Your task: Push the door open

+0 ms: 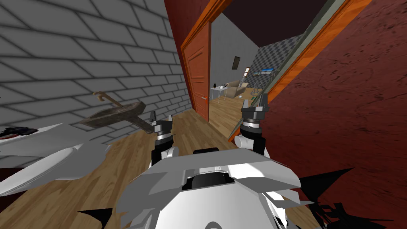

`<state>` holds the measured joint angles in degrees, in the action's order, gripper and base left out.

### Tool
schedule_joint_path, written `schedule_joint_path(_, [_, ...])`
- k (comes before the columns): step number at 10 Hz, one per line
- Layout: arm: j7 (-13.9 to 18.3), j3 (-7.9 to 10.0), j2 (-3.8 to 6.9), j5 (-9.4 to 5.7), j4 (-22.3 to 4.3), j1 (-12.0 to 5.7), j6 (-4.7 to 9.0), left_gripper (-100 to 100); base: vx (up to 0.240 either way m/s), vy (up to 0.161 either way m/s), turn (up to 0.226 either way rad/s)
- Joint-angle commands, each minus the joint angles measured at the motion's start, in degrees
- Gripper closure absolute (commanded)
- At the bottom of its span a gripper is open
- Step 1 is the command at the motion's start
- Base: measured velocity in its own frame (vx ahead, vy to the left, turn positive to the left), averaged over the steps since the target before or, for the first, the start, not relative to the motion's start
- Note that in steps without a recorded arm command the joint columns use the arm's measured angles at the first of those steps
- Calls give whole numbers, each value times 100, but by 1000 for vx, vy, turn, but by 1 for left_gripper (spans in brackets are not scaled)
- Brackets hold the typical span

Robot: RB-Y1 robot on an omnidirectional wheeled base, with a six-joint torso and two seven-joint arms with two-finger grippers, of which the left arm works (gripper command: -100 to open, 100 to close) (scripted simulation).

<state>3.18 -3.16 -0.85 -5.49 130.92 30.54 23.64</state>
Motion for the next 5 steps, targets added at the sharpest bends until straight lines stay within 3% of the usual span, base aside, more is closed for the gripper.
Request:
schedule_joint_path(1, [-25,-46,74,-31,-168,-108,-3,-100,80,40,-51])
schedule_joint_path(5, [-96,-176,236,-118,-648,-418,-13,-100,157,51,-101])
